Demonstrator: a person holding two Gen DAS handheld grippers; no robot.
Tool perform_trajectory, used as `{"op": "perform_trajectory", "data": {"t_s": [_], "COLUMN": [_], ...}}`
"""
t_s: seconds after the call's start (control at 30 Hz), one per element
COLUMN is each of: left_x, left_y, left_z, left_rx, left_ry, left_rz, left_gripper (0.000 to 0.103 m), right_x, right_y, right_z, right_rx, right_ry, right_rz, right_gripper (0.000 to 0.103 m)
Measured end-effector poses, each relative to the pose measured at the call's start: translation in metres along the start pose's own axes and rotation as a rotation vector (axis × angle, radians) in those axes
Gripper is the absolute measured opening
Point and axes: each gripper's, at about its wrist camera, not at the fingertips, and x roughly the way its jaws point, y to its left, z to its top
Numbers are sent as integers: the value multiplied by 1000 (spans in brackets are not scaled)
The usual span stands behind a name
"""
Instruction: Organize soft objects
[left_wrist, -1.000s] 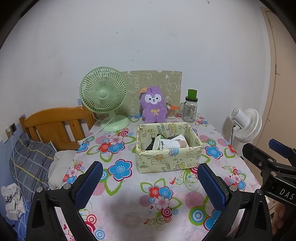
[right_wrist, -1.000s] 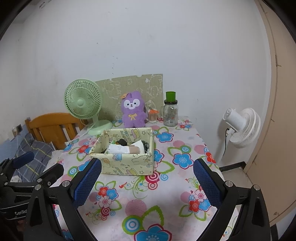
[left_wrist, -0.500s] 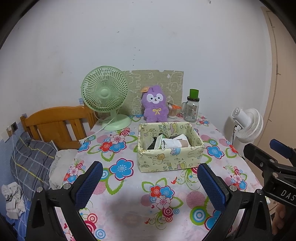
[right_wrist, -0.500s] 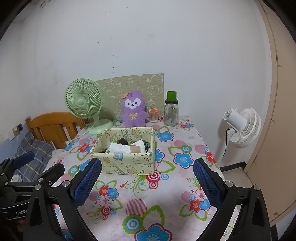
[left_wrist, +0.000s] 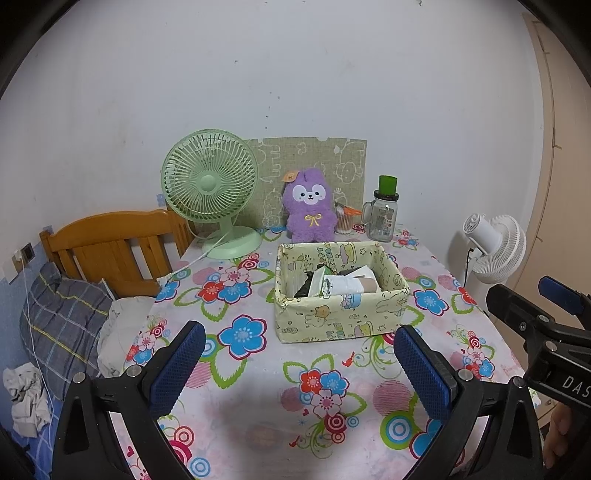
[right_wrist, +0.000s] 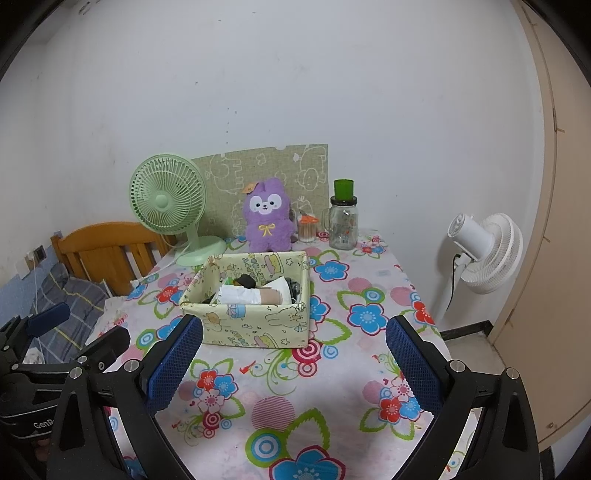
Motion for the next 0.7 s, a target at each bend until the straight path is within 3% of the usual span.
{"op": "perform_trajectory", "data": {"t_s": [0.7], "left_x": [2], "left_y": [-5], "left_z": [0], "left_rx": [18], "left_ry": [4], "left_rz": [-17], "left_gripper": [103], "right_x": [3], "right_y": [2], "right_z": [1], "right_rx": [-10], "right_ry": [1], "right_rz": [9], "right_gripper": [101]}}
